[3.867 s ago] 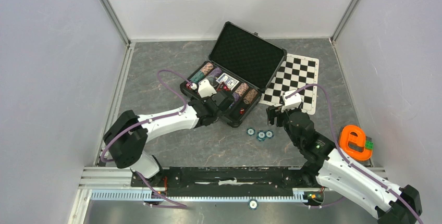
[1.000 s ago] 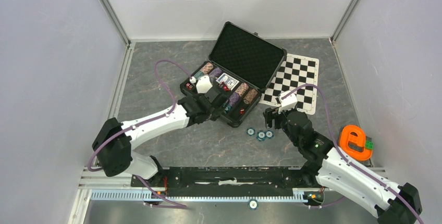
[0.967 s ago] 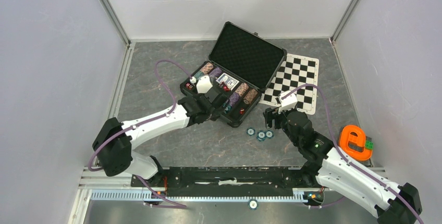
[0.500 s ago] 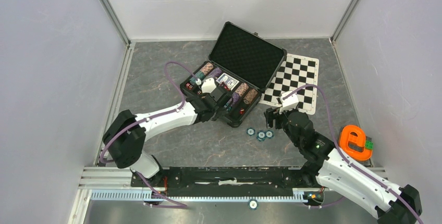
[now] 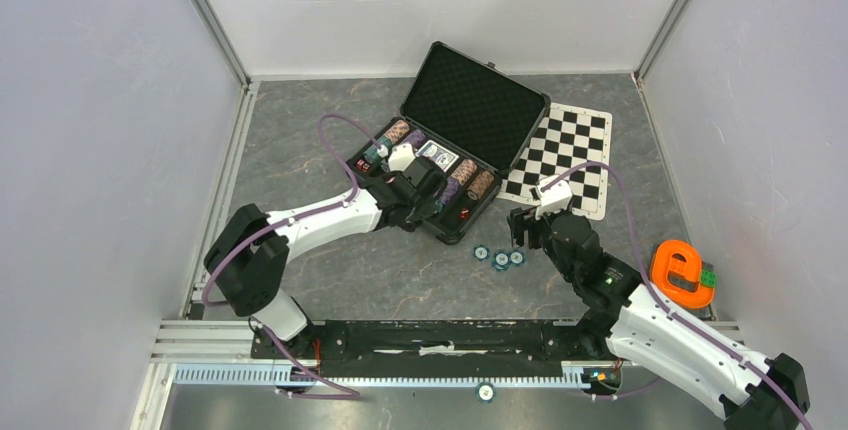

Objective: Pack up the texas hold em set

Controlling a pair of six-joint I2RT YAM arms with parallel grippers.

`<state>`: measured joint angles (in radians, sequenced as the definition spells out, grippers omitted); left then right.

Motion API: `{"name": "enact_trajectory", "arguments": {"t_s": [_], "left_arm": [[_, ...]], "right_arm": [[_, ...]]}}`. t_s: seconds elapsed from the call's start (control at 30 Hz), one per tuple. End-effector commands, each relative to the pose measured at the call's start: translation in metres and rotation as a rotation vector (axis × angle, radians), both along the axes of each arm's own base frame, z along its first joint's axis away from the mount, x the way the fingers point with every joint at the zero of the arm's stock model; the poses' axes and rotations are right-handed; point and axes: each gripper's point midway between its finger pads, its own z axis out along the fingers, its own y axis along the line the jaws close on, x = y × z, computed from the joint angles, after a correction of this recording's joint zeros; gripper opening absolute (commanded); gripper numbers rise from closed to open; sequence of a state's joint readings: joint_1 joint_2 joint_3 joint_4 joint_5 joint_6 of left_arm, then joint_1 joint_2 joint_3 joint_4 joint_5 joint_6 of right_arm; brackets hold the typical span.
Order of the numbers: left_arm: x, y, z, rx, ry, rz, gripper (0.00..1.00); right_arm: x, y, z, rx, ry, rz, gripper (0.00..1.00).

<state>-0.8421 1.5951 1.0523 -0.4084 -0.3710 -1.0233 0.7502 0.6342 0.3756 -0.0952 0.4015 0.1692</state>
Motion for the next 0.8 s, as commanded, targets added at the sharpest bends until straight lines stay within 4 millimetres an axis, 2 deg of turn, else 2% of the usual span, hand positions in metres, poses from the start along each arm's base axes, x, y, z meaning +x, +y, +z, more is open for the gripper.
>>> {"name": "enact_trajectory", "arguments": {"t_s": [0.0, 0.17, 0.27, 0.37, 0.53, 0.63, 0.77], "left_arm": [[0.010, -0.001, 0.034, -0.028, -0.085, -0.020, 0.02], [0.000, 0.016, 0.053, -0.021, -0.131, -0.032, 0.02], [-0.008, 0.017, 0.066, -0.010, -0.170, -0.147, 0.04], [-0.021, 0.015, 0.077, -0.007, -0.203, -0.288, 0.16], [-0.035, 0.031, 0.092, -0.025, -0.292, -0.332, 0.32], [-0.042, 0.042, 0.095, -0.021, -0.327, -0.345, 0.36], [-0.048, 0.047, 0.093, -0.008, -0.333, -0.370, 0.40]], "right_arm": [[0.002, 0.004, 0.018, 0.035, -0.010, -0.001, 0.80], [-0.011, 0.008, -0.006, -0.020, 0.143, 0.030, 0.82], [-0.018, 0.003, -0.023, -0.092, 0.273, 0.005, 0.84], [-0.026, 0.001, -0.036, -0.154, 0.400, -0.011, 0.86], [-0.039, 0.001, -0.049, -0.216, 0.516, 0.014, 0.87], [-0.046, -0.003, -0.055, -0.244, 0.544, 0.038, 0.85], [-0.066, 0.013, -0.074, -0.218, 0.654, 0.157, 0.85]]}}
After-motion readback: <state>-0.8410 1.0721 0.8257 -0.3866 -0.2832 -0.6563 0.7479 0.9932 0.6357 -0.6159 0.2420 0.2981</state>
